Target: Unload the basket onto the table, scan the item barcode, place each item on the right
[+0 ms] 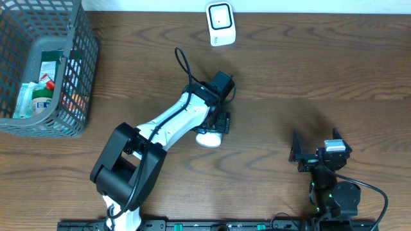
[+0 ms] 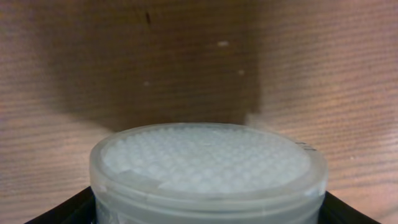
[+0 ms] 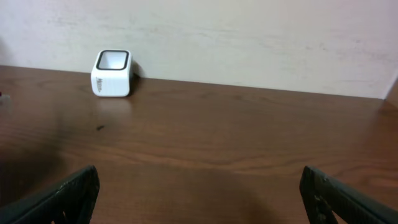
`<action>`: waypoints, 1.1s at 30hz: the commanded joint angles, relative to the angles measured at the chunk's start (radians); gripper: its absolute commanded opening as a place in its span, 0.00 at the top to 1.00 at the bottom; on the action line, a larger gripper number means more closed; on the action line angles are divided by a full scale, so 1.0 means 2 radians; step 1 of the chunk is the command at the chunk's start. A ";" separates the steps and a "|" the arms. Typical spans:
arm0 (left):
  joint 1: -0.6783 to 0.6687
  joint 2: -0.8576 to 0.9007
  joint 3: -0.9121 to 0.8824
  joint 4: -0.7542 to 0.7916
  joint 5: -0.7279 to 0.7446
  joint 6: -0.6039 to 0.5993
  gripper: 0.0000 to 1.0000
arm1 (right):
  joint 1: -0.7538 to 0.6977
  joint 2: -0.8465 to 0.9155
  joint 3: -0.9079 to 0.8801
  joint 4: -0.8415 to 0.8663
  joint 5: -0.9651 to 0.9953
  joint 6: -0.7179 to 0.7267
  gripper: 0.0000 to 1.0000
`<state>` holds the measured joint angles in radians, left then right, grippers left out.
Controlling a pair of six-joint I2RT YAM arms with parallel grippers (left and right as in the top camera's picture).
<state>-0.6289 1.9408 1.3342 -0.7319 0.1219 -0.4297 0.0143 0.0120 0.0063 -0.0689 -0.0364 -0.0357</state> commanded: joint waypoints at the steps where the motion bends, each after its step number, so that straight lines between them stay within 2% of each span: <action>1: 0.001 0.006 -0.021 0.007 -0.030 -0.009 0.33 | 0.003 -0.003 0.000 -0.002 0.001 0.006 0.01; 8: 0.001 0.006 -0.037 0.031 -0.032 -0.009 0.33 | 0.003 -0.003 0.000 -0.002 0.001 0.006 0.01; 10: 0.001 0.006 -0.037 0.034 -0.032 -0.009 0.25 | 0.003 -0.002 0.000 -0.002 0.001 0.006 0.01; 17: 0.002 0.007 -0.037 0.041 -0.032 -0.008 0.10 | 0.003 -0.003 0.000 -0.002 0.001 0.006 0.01; 33: 0.020 -0.046 -0.006 0.043 -0.062 0.009 0.08 | 0.003 -0.002 0.000 -0.002 0.001 0.006 0.01</action>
<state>-0.5922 1.9045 1.2911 -0.6434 0.0349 -0.4320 0.0143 0.0120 0.0063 -0.0689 -0.0360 -0.0353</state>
